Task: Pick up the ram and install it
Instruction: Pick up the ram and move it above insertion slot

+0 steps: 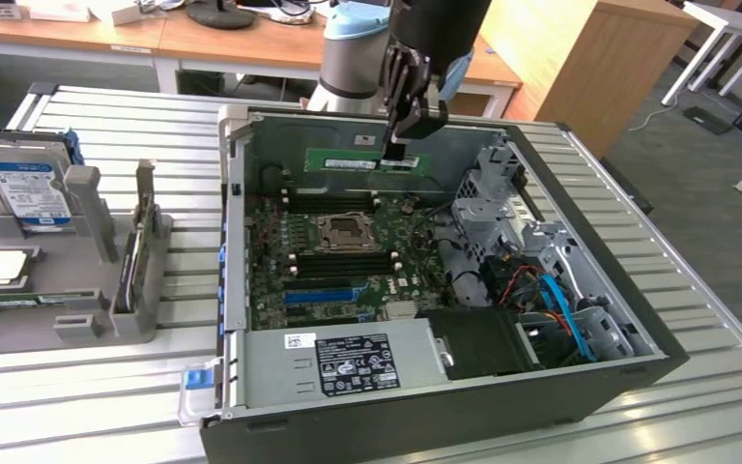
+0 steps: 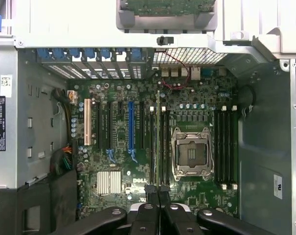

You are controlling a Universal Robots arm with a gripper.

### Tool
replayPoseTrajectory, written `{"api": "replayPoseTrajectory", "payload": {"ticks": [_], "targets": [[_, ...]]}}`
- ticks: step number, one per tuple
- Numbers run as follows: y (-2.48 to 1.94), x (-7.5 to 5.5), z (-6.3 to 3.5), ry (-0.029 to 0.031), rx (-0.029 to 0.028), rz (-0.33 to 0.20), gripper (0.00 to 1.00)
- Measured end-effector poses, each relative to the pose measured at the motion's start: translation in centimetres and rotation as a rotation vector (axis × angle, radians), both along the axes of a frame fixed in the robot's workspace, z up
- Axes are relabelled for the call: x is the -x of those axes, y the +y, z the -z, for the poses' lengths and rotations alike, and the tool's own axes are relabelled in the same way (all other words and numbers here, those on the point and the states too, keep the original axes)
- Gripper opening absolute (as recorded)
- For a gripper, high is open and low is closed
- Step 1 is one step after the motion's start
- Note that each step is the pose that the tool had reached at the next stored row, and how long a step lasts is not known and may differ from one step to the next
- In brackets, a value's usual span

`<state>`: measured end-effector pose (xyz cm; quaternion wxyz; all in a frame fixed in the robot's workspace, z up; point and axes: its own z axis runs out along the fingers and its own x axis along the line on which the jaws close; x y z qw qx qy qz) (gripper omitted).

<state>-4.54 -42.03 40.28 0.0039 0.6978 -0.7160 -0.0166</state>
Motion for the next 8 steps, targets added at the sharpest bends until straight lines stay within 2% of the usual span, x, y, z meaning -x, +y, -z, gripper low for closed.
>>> {"api": "replayPoseTrajectory", "payload": {"ticks": [8], "targets": [[-0.01,0.0,1.23,0.0001,0.0003,0.0,0.12]]}}
